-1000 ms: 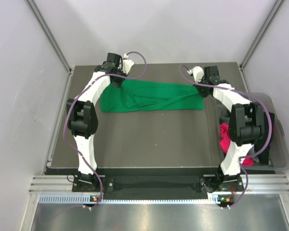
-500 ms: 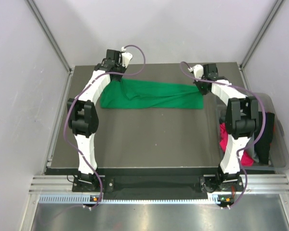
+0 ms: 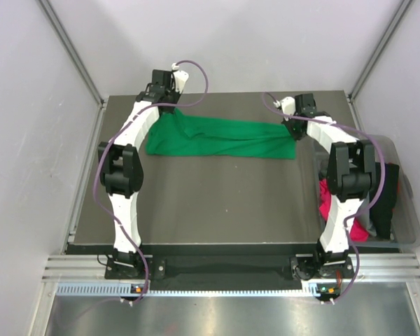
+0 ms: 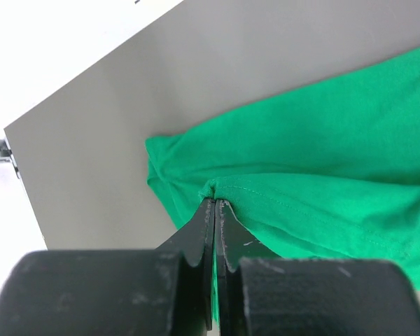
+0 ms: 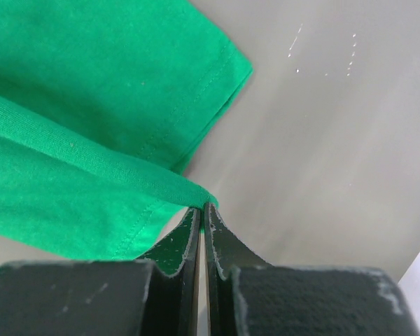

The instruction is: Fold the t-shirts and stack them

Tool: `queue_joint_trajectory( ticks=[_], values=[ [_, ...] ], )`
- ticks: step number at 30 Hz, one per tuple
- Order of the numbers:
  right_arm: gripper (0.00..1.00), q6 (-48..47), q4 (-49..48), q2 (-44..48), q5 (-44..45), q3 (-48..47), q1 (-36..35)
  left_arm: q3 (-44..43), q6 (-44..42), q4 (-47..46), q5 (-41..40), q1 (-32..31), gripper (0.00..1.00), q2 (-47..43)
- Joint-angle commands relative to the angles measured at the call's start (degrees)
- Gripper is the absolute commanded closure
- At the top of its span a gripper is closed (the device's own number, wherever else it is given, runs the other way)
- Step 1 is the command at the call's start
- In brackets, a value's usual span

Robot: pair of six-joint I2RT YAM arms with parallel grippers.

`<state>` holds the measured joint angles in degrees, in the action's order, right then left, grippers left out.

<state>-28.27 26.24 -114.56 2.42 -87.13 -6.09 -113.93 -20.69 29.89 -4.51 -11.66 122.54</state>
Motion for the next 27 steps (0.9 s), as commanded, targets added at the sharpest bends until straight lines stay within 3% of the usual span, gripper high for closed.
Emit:
queue_joint_trajectory(
  ticks=[1, 8, 13, 17, 21, 27],
  values=[
    [1.0, 0.3, -0.3, -1.4, 1.9, -2.9, 0.7, -3.7, 0.0, -3.4, -1.8, 0.4, 1.0, 2.3],
    [1.0, 0.8, 1.2, -5.0, 1.4, -8.2, 0.6, -3.3, 2.0, -3.4, -2.0, 1.6, 1.0, 3.0],
    [0.78, 2.6, 2.0, -5.8, 2.9, -10.1, 0.6, -1.6, 2.7, -5.9, -3.8, 1.9, 1.0, 2.0],
    [0.72, 4.2, -1.0, -0.8, 2.2, -6.6, 0.7, -0.8, 5.3, -8.3, -8.4, 2.0, 0.63, 0.8],
    [0.71, 4.1, -1.0, 3.9, -5.6, -4.1, 0.1, 3.1, 7.0, -10.5, -9.3, 1.9, 0.57, -3.3],
    [0.71, 2.7, -1.0, 5.1, -10.0, -1.0, -2.6, 11.5, 6.5, -11.6, -8.6, 1.9, 0.53, -7.8]
  ],
)
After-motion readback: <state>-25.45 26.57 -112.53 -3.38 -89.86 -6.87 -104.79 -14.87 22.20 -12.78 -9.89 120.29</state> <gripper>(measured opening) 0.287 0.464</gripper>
